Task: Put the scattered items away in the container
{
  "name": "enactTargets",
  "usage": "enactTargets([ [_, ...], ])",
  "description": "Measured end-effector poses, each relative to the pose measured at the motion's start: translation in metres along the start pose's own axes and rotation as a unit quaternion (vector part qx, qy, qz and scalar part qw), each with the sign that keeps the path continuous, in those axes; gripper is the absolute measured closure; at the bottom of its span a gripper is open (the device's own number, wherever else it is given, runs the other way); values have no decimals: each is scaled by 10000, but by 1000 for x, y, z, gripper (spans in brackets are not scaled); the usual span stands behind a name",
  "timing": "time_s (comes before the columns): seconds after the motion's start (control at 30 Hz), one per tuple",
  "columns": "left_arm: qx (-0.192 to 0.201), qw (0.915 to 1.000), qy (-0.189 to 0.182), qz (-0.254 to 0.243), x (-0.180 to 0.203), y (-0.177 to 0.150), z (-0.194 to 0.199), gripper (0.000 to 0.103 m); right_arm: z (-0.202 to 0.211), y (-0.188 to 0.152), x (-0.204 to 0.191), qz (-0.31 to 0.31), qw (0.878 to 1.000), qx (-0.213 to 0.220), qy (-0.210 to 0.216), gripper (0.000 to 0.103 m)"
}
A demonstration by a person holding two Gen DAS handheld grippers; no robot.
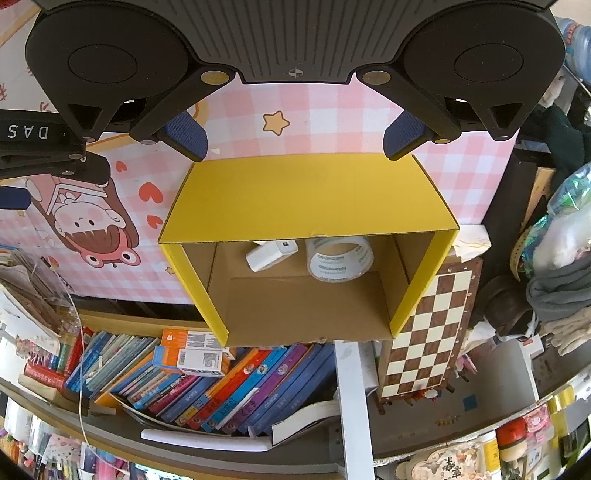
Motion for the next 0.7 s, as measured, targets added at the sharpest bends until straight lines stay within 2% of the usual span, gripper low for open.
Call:
enactTargets([
  [0.7,-113,9998,-175,-10,4,-1,-3,0,-3,-2,1,6,10000,-67,21,0],
])
Point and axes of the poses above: each gripper's, at about its wrist camera, not at the fingertips, and z roughly against the way its jaws point, x to its right, y to its top, the point moved 7 cm from there along -z, roughly the way its jaws point, and after that the axes turned 12 degrees about y, right-handed, at the moved point
